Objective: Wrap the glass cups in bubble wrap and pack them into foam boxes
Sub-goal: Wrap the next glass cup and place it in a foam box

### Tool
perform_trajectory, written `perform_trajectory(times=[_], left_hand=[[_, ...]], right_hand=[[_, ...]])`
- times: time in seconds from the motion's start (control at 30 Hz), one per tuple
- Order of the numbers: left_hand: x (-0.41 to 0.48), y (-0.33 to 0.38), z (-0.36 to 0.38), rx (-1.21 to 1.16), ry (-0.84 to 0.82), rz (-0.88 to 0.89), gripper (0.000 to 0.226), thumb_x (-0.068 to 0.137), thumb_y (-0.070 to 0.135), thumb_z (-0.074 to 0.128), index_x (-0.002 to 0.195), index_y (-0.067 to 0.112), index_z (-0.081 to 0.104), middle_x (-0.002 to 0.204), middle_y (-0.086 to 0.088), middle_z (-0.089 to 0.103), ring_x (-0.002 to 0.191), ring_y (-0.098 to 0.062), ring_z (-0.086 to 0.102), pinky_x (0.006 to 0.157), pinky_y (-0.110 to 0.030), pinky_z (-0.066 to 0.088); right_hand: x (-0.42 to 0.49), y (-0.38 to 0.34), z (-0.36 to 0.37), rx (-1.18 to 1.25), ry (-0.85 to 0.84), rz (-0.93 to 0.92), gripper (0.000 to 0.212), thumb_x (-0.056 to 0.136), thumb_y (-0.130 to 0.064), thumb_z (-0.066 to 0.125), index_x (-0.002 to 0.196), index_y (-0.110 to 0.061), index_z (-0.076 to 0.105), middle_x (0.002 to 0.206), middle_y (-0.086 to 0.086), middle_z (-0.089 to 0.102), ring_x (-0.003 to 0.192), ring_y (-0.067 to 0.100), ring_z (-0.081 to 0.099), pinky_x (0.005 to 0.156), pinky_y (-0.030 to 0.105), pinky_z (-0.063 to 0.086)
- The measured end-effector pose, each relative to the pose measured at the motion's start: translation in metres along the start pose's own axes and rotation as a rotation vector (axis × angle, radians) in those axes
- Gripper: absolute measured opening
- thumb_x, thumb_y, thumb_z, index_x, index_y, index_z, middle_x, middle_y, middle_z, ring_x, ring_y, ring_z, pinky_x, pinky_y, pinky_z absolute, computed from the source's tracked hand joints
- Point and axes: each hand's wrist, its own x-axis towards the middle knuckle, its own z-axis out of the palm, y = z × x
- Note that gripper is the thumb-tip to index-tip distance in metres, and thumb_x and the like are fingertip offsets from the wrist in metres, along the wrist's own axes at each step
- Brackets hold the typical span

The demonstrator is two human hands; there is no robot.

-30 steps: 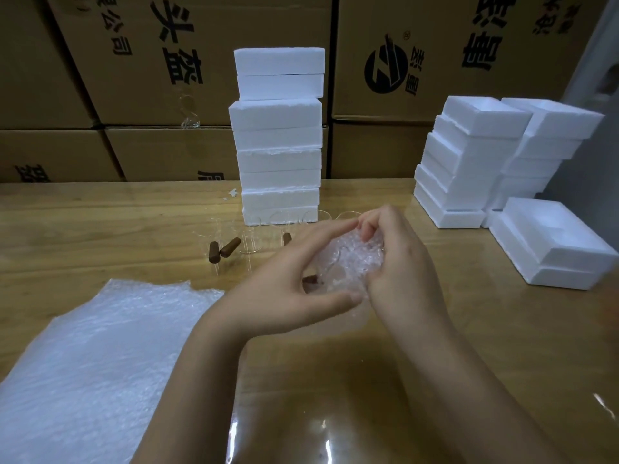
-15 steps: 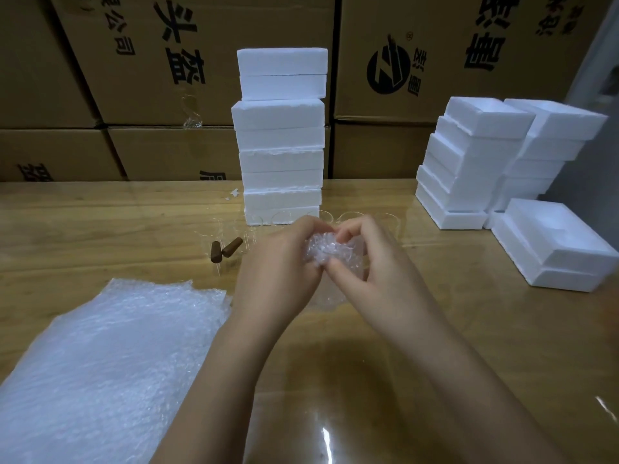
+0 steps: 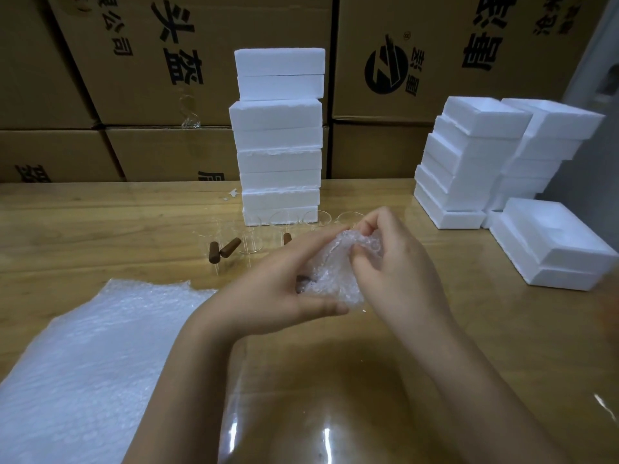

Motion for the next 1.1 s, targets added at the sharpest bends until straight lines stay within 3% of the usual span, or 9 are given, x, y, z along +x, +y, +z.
perform_trajectory(times=[0.2, 0.3, 0.4, 0.53, 0.67, 0.77, 0.93, 1.03, 1.1], left_hand=[[0.000, -0.003, 0.000, -0.112, 0.094, 0.012, 0.056, 0.080, 0.037, 0.071, 0.129, 0.048, 0.046, 0.122, 0.022, 0.057, 0.107, -0.002, 0.060, 0.083, -0.016, 0.049], [0.001, -0.005, 0.001, 0.007, 0.125, -0.034, 0.059, 0.082, 0.042, 0.058, 0.137, 0.046, 0.038, 0.128, 0.022, 0.055, 0.110, 0.003, 0.056, 0.088, -0.020, 0.047], [0.004, -0.004, 0.003, 0.184, 0.216, -0.075, 0.058, 0.082, 0.041, 0.047, 0.140, 0.039, 0.039, 0.098, 0.021, 0.064, 0.073, 0.007, 0.059, 0.064, -0.017, 0.045], [0.006, -0.006, 0.002, 0.375, 0.387, -0.115, 0.050, 0.086, 0.030, 0.041, 0.136, 0.033, 0.046, 0.081, 0.005, 0.067, 0.063, -0.013, 0.057, 0.061, -0.036, 0.049], [0.009, -0.004, 0.006, 0.443, 0.484, -0.098, 0.047, 0.089, 0.022, 0.046, 0.135, 0.031, 0.049, 0.070, 0.008, 0.061, 0.055, -0.010, 0.051, 0.053, -0.030, 0.039], [0.013, 0.002, 0.017, 0.454, 0.593, -0.019, 0.050, 0.083, 0.024, 0.045, 0.132, 0.022, 0.054, 0.097, 0.003, 0.069, 0.071, -0.016, 0.059, 0.059, -0.030, 0.044], [0.022, 0.006, 0.042, 0.359, 0.579, -0.017, 0.052, 0.085, 0.033, 0.043, 0.135, 0.021, 0.045, 0.127, 0.008, 0.057, 0.104, -0.010, 0.054, 0.078, -0.032, 0.048], [0.022, 0.003, 0.043, 0.434, 0.507, -0.003, 0.063, 0.085, 0.040, 0.047, 0.144, 0.024, 0.032, 0.141, 0.009, 0.046, 0.122, -0.008, 0.046, 0.086, -0.027, 0.042], [0.021, 0.002, 0.041, 0.530, 0.476, 0.006, 0.070, 0.085, 0.030, 0.053, 0.148, 0.020, 0.025, 0.144, 0.004, 0.044, 0.123, -0.012, 0.048, 0.080, -0.026, 0.042]], right_hand=[[-0.003, -0.009, -0.005, 0.084, 0.013, -0.034, 0.021, 0.087, -0.023, 0.055, 0.088, -0.033, 0.036, 0.085, -0.014, 0.052, 0.062, 0.009, 0.051, 0.053, 0.034, 0.043], [-0.005, -0.013, -0.005, 0.098, -0.003, -0.101, 0.019, 0.087, -0.020, 0.055, 0.093, -0.029, 0.039, 0.098, -0.014, 0.053, 0.066, 0.012, 0.053, 0.057, 0.042, 0.049], [-0.003, -0.012, -0.007, 0.172, -0.043, -0.101, 0.019, 0.087, -0.024, 0.058, 0.097, -0.029, 0.041, 0.103, -0.014, 0.053, 0.074, 0.011, 0.055, 0.063, 0.045, 0.050], [-0.005, -0.014, -0.003, 0.205, -0.145, -0.164, 0.037, 0.081, -0.030, 0.064, 0.106, -0.036, 0.036, 0.118, -0.018, 0.042, 0.102, -0.003, 0.048, 0.077, 0.026, 0.051], [-0.006, -0.012, 0.007, 0.306, -0.126, -0.134, 0.049, 0.080, -0.013, 0.067, 0.101, -0.044, 0.035, 0.124, -0.012, 0.034, 0.106, -0.012, 0.042, 0.076, 0.005, 0.041], [-0.004, -0.009, 0.013, 0.504, -0.071, -0.001, 0.053, 0.085, -0.012, 0.063, 0.099, -0.054, 0.035, 0.126, -0.014, 0.042, 0.095, -0.003, 0.056, 0.064, 0.008, 0.046], [0.002, 0.002, 0.008, 0.463, 0.050, -0.003, 0.052, 0.084, -0.006, 0.061, 0.098, -0.051, 0.040, 0.099, -0.048, 0.049, 0.084, -0.012, 0.058, 0.059, 0.007, 0.044], [0.005, 0.008, 0.001, 0.222, 0.012, 0.012, 0.053, 0.081, -0.004, 0.056, 0.099, -0.050, 0.039, 0.098, -0.037, 0.054, 0.076, -0.001, 0.057, 0.058, 0.025, 0.046], [0.006, 0.008, -0.002, 0.038, -0.069, -0.036, 0.053, 0.080, -0.004, 0.056, 0.102, -0.048, 0.037, 0.097, -0.030, 0.053, 0.071, 0.002, 0.055, 0.056, 0.029, 0.042]])
